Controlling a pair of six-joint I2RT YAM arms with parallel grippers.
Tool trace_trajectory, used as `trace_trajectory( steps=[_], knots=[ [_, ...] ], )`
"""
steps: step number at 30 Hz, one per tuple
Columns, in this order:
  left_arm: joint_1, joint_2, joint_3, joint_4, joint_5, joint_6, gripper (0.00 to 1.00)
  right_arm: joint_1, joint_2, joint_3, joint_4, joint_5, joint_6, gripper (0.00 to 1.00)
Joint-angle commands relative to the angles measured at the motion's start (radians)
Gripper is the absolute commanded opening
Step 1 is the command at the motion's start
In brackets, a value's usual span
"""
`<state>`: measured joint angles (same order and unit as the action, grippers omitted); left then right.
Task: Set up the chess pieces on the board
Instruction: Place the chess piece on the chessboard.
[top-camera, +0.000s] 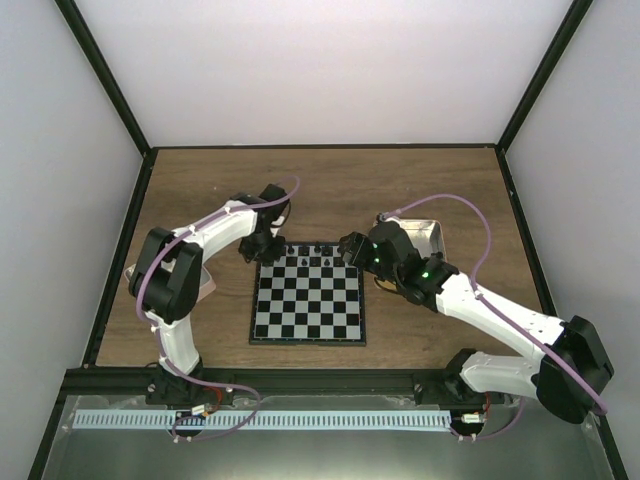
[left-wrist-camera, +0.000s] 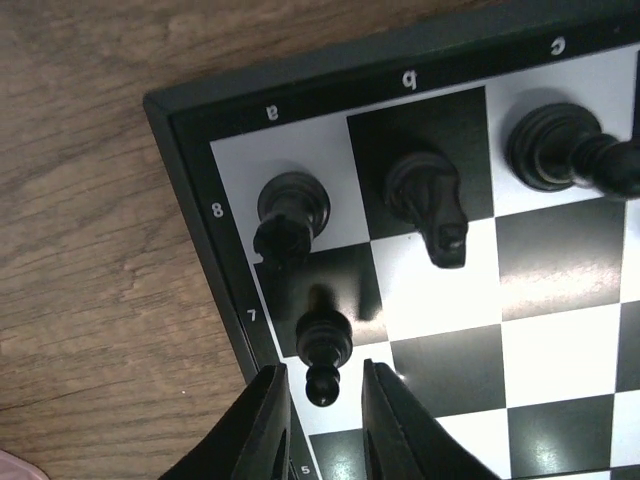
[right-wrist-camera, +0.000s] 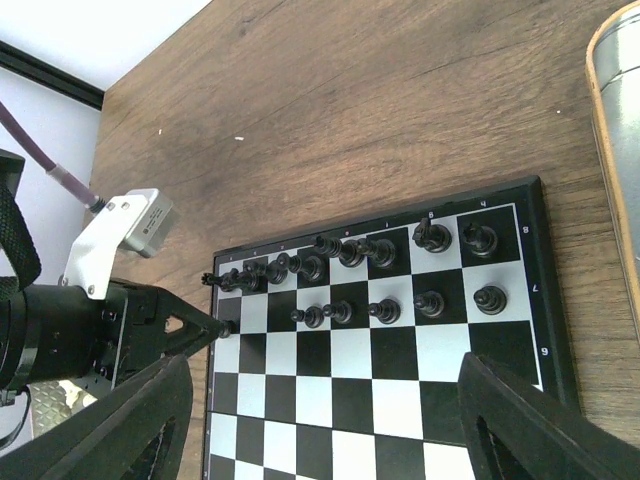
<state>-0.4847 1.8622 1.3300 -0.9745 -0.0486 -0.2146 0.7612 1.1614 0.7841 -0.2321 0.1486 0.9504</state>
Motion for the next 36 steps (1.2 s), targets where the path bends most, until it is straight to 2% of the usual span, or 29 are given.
trace_trajectory(
  steps=[1, 3, 7, 9, 15, 18, 21, 29, 36],
  knots=[
    [0.005, 0.005, 0.035, -0.001, -0.012, 0.003, 0.26, -0.008, -0.009, -0.008, 0.004, -0.002, 0.001, 0.74],
    [0.006, 0.004, 0.035, 0.005, -0.006, 0.002, 0.27, -0.008, -0.007, -0.008, 0.006, -0.011, 0.006, 0.74],
    [0.006, 0.008, 0.028, 0.015, -0.002, -0.001, 0.13, -0.008, -0.006, -0.007, 0.007, -0.015, 0.007, 0.74],
    [0.005, 0.011, 0.022, 0.016, -0.007, -0.002, 0.13, -0.008, -0.006, -0.008, 0.003, -0.012, 0.008, 0.74],
    [0.005, 0.009, 0.009, 0.02, 0.0, -0.001, 0.22, -0.008, -0.009, -0.012, -0.001, -0.012, 0.01, 0.74],
    [0.005, 0.011, 0.002, 0.025, 0.011, 0.0, 0.23, -0.008, -0.008, -0.014, 0.0, -0.012, 0.012, 0.74],
    [0.005, 0.016, -0.003, 0.028, 0.007, 0.0, 0.21, -0.008, -0.008, -0.016, -0.001, -0.012, 0.012, 0.74],
    [0.005, 0.018, -0.006, 0.041, -0.009, -0.009, 0.07, -0.008, -0.006, -0.018, 0.0, -0.013, 0.012, 0.74],
    [0.005, 0.022, 0.002, 0.056, -0.037, -0.015, 0.06, -0.008, -0.006, -0.02, -0.004, -0.009, 0.013, 0.74]
  ],
)
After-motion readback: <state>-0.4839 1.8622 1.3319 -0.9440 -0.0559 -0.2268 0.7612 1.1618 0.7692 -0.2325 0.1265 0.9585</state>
